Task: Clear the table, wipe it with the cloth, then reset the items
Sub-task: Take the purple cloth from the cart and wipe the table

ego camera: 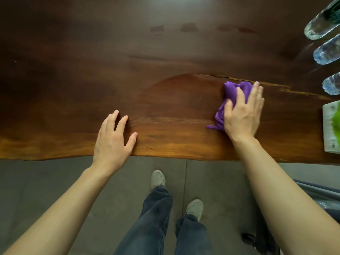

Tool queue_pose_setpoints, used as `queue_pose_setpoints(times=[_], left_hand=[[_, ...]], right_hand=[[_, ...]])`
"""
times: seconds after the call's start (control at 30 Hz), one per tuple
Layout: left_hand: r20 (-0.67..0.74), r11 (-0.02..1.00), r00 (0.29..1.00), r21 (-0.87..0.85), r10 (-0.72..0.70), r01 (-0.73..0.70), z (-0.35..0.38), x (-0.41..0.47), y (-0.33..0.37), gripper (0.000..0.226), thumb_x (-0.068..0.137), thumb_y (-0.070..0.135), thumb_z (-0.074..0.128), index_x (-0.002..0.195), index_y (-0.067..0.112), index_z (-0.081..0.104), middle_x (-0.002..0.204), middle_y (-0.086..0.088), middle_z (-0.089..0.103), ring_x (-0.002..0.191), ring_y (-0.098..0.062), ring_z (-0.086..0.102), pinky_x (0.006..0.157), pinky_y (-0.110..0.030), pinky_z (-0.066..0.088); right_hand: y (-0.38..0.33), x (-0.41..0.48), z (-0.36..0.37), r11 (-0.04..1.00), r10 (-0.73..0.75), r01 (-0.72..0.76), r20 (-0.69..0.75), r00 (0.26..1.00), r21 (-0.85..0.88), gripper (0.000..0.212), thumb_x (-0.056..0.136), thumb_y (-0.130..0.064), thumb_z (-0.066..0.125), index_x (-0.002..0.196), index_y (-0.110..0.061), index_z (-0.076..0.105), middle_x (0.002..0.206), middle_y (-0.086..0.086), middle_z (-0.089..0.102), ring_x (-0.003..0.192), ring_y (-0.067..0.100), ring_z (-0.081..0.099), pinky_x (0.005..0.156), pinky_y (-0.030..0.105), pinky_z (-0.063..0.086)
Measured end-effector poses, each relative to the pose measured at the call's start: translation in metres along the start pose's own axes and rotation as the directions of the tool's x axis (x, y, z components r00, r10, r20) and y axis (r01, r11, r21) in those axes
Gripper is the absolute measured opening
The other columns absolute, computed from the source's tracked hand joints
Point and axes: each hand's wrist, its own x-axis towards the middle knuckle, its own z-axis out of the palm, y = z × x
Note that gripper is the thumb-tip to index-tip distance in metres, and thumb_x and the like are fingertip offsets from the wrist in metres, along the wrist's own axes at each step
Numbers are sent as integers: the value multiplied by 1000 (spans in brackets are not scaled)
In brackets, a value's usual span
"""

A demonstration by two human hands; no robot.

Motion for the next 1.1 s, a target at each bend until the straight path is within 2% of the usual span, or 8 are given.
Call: queue_pose_setpoints(times=[0.13, 0.27, 0.43, 0.6, 0.7, 0.83, 0.9, 1.1], left_hand=[[-5, 1000, 1000, -11, -1, 1, 2, 0, 0, 63, 98, 41, 56, 151, 11, 41, 164, -11, 27, 152, -29, 20, 121, -49, 28], [-12, 1000, 1000, -29, 4, -4, 3, 0, -2, 63, 98, 41, 57, 152, 13, 40, 164, -10, 27, 153, -28, 20, 121, -48, 26], [0, 999, 1000, -41, 30, -30, 2, -1, -8, 64, 97, 39, 59, 153, 13, 40, 165, -8, 25, 154, -26, 18, 123, -45, 22], [13, 996, 999, -74, 44, -43, 1, 0, -13, 62, 96, 28, 60, 152, 11, 40, 166, -8, 25, 154, -25, 19, 123, -41, 20], [14, 994, 998, -91, 55, -53, 0, 0, -16, 61, 97, 23, 60, 153, 10, 39, 166, -8, 26, 154, -25, 19, 123, -41, 20], [13, 994, 998, -86, 62, -61, 0, 0, -16, 60, 97, 23, 61, 152, 8, 41, 166, -9, 26, 154, -26, 20, 124, -41, 21], [14, 995, 998, -84, 56, -55, 0, 0, -16, 60, 97, 25, 60, 152, 8, 40, 166, -8, 25, 154, -25, 18, 124, -41, 20], [5, 995, 999, -91, 43, -42, 3, -2, -13, 60, 99, 26, 56, 153, 10, 37, 167, -6, 22, 155, -22, 14, 123, -42, 19]], right_hand=[[45, -13, -13, 985, 153, -151, -21, 988, 78, 52, 104, -38, 42, 151, -15, 40, 166, 16, 18, 155, 33, 13, 125, 46, 19], [29, -27, -7, 974, 132, -123, -38, 990, 190, 49, 104, -33, 47, 148, -11, 46, 163, 18, 27, 153, 35, 19, 123, 43, 19], [-56, -64, 14, 956, -94, 93, -9, 996, 277, 45, 99, -23, 56, 140, -4, 56, 158, 23, 35, 149, 40, 28, 124, 45, 22], [-151, -129, 42, 876, -394, 365, 31, 919, 316, 45, 96, -25, 58, 137, -7, 59, 156, 20, 41, 149, 37, 32, 121, 46, 31], [-161, -144, 47, 861, -445, 419, 32, 895, 288, 45, 97, -24, 57, 139, -8, 58, 156, 19, 42, 149, 34, 33, 118, 45, 35], [-134, -136, 40, 846, -490, 464, 40, 871, 264, 44, 97, -20, 58, 139, -7, 58, 156, 19, 42, 149, 34, 34, 119, 44, 34], [-110, -126, 34, 861, -461, 439, 28, 887, 257, 43, 97, -20, 59, 137, -6, 59, 155, 20, 43, 149, 35, 34, 120, 44, 32], [-2, -92, 5, 972, -190, 187, 9, 982, 140, 44, 100, -25, 56, 141, -8, 55, 158, 18, 38, 150, 34, 29, 124, 41, 26]])
